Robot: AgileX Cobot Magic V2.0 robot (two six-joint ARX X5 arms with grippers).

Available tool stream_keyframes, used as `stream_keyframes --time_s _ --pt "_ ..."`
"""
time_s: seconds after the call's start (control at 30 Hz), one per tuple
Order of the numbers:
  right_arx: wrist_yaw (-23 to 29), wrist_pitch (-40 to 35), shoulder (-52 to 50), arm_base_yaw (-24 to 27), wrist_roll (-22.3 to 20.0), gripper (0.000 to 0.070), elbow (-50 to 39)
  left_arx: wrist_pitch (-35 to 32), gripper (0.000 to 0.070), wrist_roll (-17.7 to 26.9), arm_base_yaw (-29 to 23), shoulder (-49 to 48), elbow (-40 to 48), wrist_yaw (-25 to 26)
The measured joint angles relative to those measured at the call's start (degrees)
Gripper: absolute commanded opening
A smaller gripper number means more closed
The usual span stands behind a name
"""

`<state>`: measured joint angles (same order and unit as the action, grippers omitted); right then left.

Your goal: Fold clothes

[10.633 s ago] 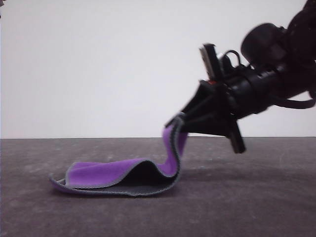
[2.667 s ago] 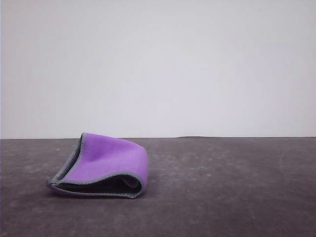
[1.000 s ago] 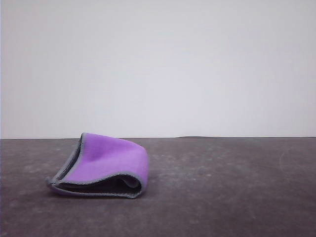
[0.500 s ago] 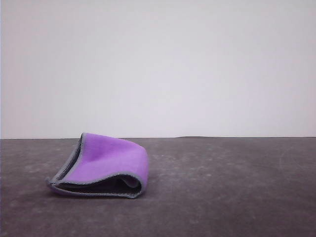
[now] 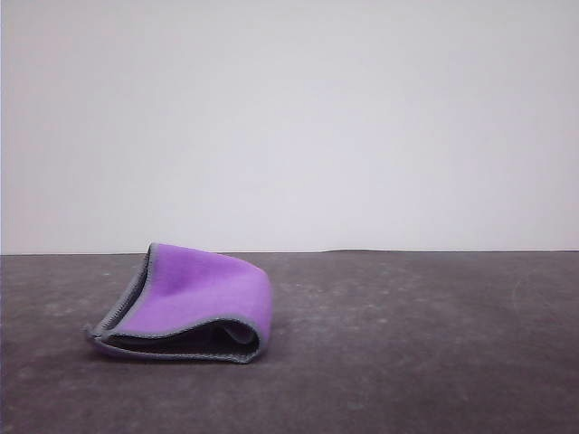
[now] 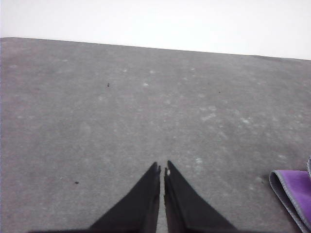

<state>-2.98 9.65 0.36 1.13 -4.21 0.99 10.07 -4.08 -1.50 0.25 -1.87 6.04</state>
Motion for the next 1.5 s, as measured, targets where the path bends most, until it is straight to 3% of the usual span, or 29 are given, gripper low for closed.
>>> stream_keyframes --time_s 1.5 --pt "0.0 0.0 0.0 0.0 0.0 0.0016 0.0 0.02 0.0 0.0 0.0 0.0 0.0 0.0"
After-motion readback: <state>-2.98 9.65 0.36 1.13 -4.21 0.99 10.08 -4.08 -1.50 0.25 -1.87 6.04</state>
